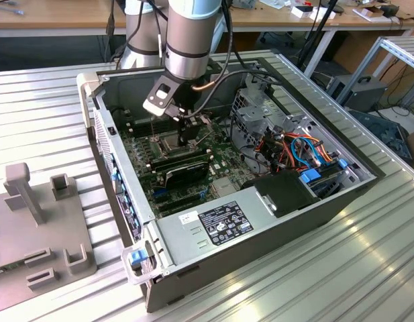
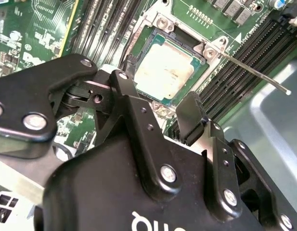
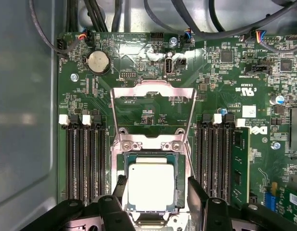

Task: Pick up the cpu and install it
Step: 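Place the cpu into insertion slot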

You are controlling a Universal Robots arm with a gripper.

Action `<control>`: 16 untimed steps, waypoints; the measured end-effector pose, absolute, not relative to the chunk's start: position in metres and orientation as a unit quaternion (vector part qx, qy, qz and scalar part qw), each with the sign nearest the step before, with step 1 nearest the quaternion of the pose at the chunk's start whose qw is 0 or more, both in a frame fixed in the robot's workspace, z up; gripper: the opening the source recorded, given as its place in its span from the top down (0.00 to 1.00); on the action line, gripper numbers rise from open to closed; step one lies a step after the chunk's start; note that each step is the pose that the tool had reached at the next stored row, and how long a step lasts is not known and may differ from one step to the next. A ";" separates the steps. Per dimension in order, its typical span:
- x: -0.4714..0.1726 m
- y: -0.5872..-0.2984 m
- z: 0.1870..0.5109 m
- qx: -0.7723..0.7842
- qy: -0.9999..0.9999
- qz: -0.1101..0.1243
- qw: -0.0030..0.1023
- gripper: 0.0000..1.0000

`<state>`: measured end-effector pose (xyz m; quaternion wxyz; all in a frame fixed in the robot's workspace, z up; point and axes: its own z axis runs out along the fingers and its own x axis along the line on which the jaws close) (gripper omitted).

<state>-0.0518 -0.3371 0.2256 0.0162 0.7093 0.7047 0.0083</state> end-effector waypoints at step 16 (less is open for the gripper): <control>-0.052 -0.337 0.228 0.709 0.705 0.000 0.024 0.39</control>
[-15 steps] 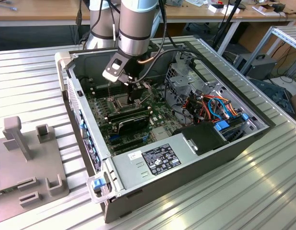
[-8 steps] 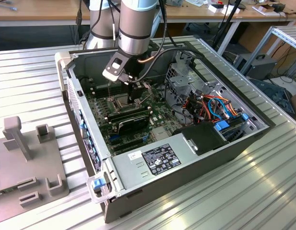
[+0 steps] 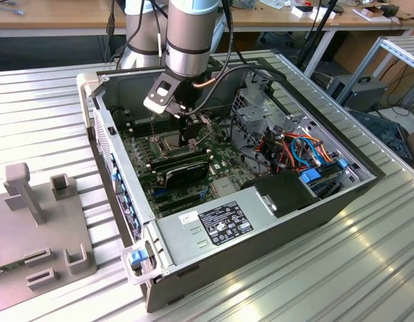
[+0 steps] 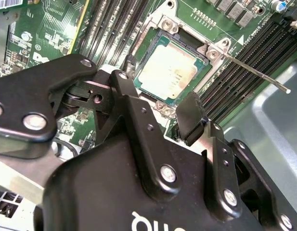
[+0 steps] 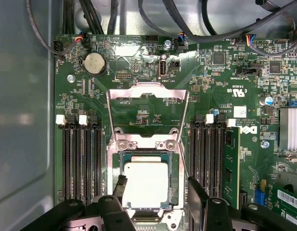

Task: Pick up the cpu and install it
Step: 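Place the cpu into insertion slot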

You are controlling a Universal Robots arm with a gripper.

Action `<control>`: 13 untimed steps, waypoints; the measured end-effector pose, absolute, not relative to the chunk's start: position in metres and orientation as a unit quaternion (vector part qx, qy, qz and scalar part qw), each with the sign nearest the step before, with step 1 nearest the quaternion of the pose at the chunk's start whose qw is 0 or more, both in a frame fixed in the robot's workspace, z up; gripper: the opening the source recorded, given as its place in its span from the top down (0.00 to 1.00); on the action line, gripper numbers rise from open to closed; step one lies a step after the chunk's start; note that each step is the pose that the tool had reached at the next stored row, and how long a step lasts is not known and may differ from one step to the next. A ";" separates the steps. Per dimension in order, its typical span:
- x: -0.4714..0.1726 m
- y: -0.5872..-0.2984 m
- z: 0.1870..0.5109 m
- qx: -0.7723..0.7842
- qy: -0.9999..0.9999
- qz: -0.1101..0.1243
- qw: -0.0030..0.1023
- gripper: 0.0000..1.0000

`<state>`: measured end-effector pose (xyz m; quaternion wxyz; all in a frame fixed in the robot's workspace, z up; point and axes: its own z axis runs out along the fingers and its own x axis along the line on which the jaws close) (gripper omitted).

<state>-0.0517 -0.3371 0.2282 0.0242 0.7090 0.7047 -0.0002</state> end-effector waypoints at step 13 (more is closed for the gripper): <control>-0.052 -0.333 0.228 0.709 0.705 -0.001 0.025 0.39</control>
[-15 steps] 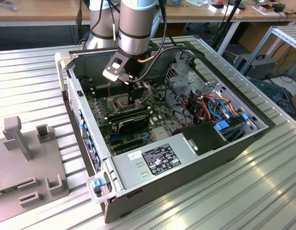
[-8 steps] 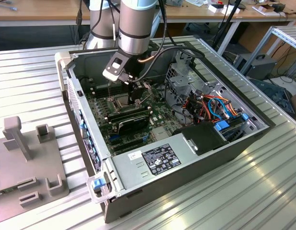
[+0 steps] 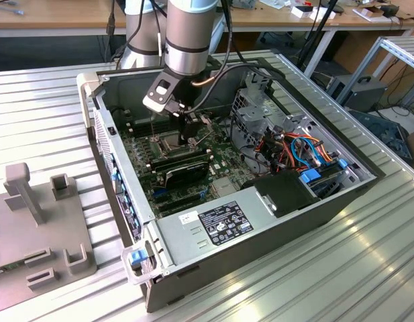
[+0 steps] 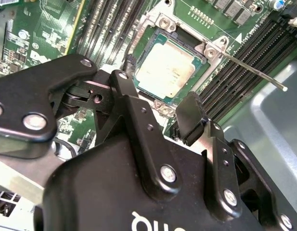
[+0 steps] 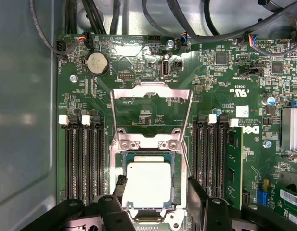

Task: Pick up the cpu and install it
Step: 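Place the cpu into insertion slot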

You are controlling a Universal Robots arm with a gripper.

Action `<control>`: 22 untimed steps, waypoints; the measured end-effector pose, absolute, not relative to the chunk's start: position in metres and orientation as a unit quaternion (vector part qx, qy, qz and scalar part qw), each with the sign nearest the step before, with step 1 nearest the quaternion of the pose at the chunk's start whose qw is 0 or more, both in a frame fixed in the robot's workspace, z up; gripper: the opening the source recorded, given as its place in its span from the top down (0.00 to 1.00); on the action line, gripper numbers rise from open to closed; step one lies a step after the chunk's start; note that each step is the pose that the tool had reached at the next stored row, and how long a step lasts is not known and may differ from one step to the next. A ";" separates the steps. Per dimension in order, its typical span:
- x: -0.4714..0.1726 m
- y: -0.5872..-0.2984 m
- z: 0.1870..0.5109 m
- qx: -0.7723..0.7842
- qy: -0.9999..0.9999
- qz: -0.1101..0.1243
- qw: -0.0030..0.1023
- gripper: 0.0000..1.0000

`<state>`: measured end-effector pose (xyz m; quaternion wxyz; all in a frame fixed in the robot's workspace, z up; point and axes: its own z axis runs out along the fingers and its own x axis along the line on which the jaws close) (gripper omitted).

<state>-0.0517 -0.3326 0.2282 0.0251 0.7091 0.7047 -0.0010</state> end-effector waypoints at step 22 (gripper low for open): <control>-0.052 -0.332 0.228 0.709 0.705 -0.001 0.025 0.89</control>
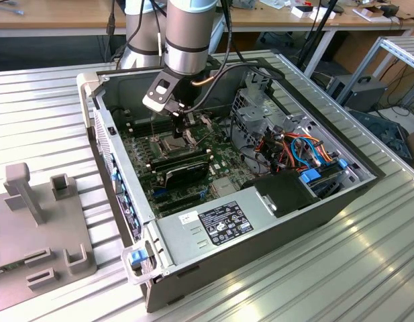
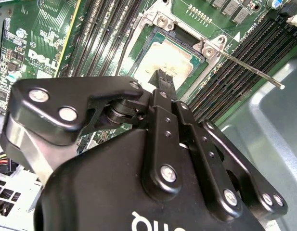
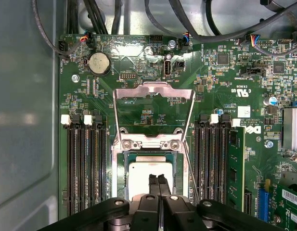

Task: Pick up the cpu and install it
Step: 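Place the cpu into insertion slot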

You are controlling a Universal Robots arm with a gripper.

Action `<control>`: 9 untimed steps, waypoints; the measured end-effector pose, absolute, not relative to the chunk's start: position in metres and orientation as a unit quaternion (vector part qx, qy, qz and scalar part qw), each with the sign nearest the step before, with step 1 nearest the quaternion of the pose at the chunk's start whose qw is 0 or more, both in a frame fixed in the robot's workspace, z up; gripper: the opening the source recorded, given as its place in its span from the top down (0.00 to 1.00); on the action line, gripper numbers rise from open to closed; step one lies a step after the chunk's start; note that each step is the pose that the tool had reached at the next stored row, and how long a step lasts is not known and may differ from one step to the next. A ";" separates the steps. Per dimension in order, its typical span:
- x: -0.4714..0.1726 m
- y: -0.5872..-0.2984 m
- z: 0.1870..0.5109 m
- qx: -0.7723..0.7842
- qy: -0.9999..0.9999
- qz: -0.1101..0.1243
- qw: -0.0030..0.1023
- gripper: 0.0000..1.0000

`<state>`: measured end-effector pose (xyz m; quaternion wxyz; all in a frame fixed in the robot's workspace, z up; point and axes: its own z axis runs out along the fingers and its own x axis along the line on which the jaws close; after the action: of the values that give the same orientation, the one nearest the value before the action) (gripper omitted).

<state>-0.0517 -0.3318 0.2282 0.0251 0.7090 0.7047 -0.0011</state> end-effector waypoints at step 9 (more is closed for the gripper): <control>-0.054 -0.330 0.211 0.709 0.705 -0.001 0.025 0.89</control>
<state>-0.0544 -0.3302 0.2113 0.0250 0.7091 0.7046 -0.0009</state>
